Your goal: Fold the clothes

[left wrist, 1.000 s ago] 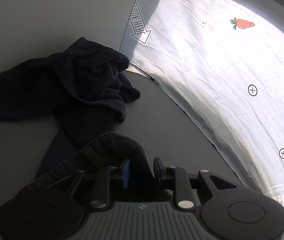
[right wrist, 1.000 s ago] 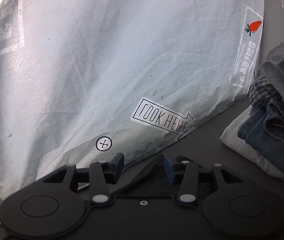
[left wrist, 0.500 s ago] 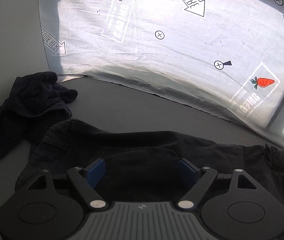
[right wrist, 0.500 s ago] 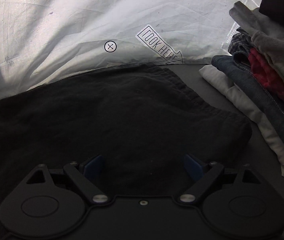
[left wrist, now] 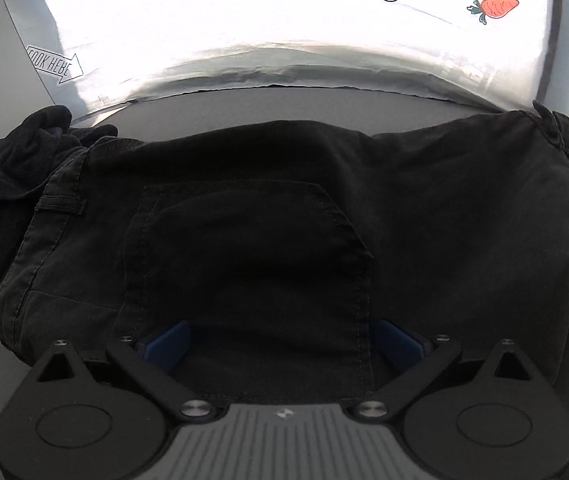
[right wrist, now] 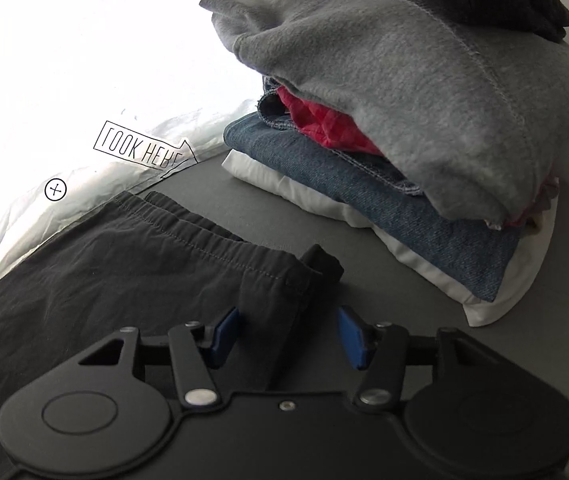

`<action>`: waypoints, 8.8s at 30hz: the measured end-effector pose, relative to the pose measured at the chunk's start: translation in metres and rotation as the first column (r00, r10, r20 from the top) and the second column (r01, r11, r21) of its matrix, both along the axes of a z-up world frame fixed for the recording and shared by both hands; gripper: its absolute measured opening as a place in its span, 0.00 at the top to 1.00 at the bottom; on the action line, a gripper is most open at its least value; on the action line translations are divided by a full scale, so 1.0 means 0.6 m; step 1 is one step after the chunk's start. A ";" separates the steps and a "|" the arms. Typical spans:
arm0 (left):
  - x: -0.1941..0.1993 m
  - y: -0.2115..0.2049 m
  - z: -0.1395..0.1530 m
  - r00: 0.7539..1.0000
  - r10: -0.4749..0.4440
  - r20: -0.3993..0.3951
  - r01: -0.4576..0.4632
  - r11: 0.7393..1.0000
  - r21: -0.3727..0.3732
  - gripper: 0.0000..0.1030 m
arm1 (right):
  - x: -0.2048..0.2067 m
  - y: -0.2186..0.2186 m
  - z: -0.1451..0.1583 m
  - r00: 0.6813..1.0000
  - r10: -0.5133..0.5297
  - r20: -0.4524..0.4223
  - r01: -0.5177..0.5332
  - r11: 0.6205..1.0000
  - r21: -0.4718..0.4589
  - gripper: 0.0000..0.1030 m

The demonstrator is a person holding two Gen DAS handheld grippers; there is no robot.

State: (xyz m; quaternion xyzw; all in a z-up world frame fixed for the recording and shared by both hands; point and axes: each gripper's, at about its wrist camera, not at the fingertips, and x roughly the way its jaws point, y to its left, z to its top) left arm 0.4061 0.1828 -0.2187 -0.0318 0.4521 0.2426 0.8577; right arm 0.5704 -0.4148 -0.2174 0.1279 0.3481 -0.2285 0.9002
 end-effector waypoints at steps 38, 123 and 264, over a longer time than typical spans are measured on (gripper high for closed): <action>0.014 -0.007 -0.004 1.000 0.014 -0.023 -0.014 1.000 -0.001 0.00 | 0.011 0.071 0.075 0.931 0.258 0.258 -0.251 0.966 -0.059 0.94; -0.055 0.025 0.017 0.971 -0.234 0.050 0.238 0.967 -0.094 0.00 | -0.146 0.670 -0.126 0.855 0.519 -0.011 -0.043 0.092 0.995 0.52; -0.028 0.011 0.009 0.981 -0.194 -0.007 0.194 0.979 -0.064 0.00 | -0.158 0.155 -0.010 0.971 0.206 -0.118 -0.040 0.633 0.773 0.51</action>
